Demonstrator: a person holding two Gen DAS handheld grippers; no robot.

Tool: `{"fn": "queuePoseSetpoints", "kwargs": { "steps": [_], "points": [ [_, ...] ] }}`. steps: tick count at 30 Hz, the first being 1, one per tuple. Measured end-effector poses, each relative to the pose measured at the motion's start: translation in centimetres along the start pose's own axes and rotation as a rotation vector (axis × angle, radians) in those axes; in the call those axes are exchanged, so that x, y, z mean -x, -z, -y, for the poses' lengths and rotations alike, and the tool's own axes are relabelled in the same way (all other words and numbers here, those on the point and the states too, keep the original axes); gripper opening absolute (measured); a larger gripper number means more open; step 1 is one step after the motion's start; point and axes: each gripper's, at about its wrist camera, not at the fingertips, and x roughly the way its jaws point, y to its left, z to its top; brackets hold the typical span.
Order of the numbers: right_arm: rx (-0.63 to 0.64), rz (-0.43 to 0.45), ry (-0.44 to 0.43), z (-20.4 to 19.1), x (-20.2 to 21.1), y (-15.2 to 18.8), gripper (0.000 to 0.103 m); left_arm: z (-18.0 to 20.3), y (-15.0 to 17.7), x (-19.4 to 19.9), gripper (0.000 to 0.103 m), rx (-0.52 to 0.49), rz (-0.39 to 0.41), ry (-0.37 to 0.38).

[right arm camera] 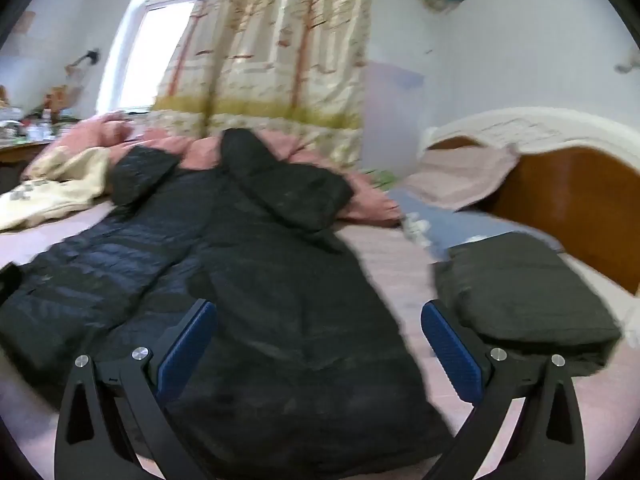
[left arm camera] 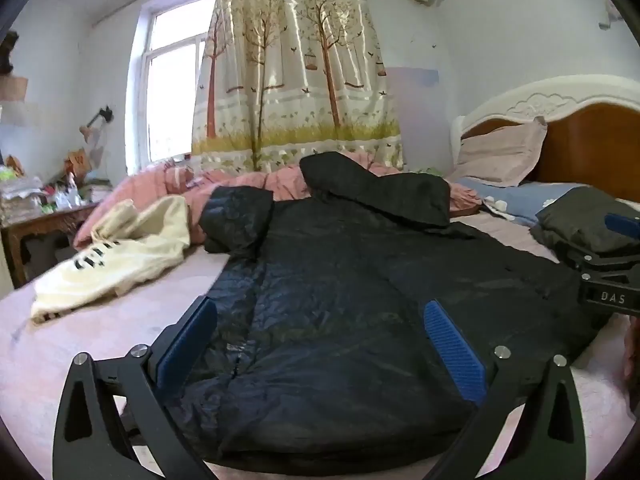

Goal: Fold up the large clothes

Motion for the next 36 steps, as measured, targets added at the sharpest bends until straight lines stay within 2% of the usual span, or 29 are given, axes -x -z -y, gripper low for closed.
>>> {"fn": "queuePoseSetpoints", "kwargs": {
  "steps": [3, 7, 10, 12, 16, 27, 30, 33, 36],
  "points": [
    [-0.008, 0.041, -0.033, 0.0, 1.1, 0.1, 0.103, -0.1, 0.0, 0.3, 0.101, 0.027, 0.005, 0.006],
    [-0.026, 0.022, -0.046, 0.2, 0.7, 0.1, 0.103, -0.4, 0.3, 0.8, 0.101, 0.036, 0.042, 0.016],
    [-0.038, 0.011, -0.030, 0.5, 0.4, 0.1, 0.103, 0.4, 0.2, 0.0, 0.103, -0.002, 0.002, -0.074],
    [-0.053, 0.007, -0.042, 0.6, 0.3, 0.3, 0.103, 0.8, 0.3, 0.0, 0.103, -0.027, 0.009, -0.111],
    [-0.114, -0.012, -0.115, 1.5, -0.1, 0.4, 0.103, 0.7, 0.4, 0.4, 0.103, -0.033, 0.038, -0.096],
    [-0.034, -0.004, -0.085, -0.2, -0.1, 0.4, 0.103, 0.6, 0.5, 0.0, 0.103, -0.020, 0.020, -0.105],
    [-0.033, -0.007, -0.114, -0.3, -0.2, 0.4, 0.103, 0.2, 0.5, 1.8, 0.103, 0.004, 0.111, -0.118],
    [-0.057, 0.007, -0.113, 0.2, 0.1, 0.5, 0.103, -0.6, 0.2, 2.9, 0.103, 0.042, 0.159, -0.120],
    [-0.103, 0.098, -0.106, 1.3, 2.0, 0.3, 0.103, -1.4, -0.8, 4.2, 0.103, 0.111, 0.252, -0.078]
  ]
}}
